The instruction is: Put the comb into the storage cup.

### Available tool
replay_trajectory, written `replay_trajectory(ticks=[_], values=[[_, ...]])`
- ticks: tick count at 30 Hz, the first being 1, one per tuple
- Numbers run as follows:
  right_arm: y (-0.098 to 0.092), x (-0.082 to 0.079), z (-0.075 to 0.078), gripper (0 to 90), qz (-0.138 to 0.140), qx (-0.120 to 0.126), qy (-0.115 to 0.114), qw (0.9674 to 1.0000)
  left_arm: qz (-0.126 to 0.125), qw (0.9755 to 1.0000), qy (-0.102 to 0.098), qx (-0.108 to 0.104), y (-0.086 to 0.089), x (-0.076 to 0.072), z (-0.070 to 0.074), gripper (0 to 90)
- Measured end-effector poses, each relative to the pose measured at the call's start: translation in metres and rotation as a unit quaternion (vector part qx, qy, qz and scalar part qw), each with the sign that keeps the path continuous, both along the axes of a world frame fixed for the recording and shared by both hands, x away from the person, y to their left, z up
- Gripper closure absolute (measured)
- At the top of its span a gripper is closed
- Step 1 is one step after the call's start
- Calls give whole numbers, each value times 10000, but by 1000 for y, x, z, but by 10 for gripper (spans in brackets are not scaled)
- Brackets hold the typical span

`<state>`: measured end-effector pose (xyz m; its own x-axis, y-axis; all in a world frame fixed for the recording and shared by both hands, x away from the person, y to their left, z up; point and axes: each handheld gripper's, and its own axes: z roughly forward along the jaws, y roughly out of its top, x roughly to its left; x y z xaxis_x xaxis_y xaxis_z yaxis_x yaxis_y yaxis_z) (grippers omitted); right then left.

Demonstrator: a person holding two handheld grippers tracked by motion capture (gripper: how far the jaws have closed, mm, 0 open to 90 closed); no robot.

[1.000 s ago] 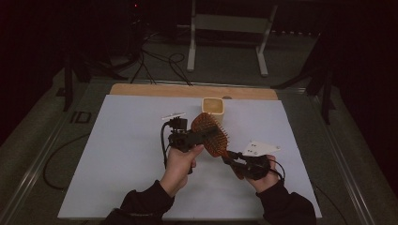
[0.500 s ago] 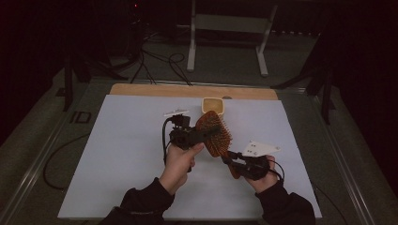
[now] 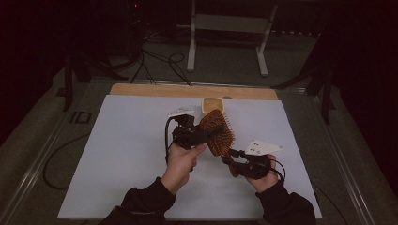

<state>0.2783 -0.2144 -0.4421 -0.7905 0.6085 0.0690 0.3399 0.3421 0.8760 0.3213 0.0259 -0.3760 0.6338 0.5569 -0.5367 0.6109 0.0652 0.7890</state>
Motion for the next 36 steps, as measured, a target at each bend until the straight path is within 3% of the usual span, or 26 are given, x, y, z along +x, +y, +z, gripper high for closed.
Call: replay_trajectory(ticks=[1,2,3,7,14,25,33,36], values=[[0,0,0,584,0,0,0,10000,0,10000,0,0,0,0,0,574],[-1,0,0,464,-34,34,-17,10000,15,10000,-52,45,-1,-1,1,574],[-1,0,0,426,-36,11,-12,10000,-2,9999,-88,119,-1,0,2,574],[1,0,-2,254,-144,-84,-72,9998,52,9999,-108,98,2,1,4,573],[4,1,-8,100,-101,-233,-47,9997,86,9996,-204,196,4,2,3,573],[0,0,-20,88,15,-209,-78,9998,129,9977,-521,410,6,3,15,573],[-3,-1,-27,88,-61,-260,-29,9996,248,9968,-630,435,11,8,22,574],[-5,-3,-28,88,18,-293,-132,9995,304,9963,-671,439,14,12,27,574]])
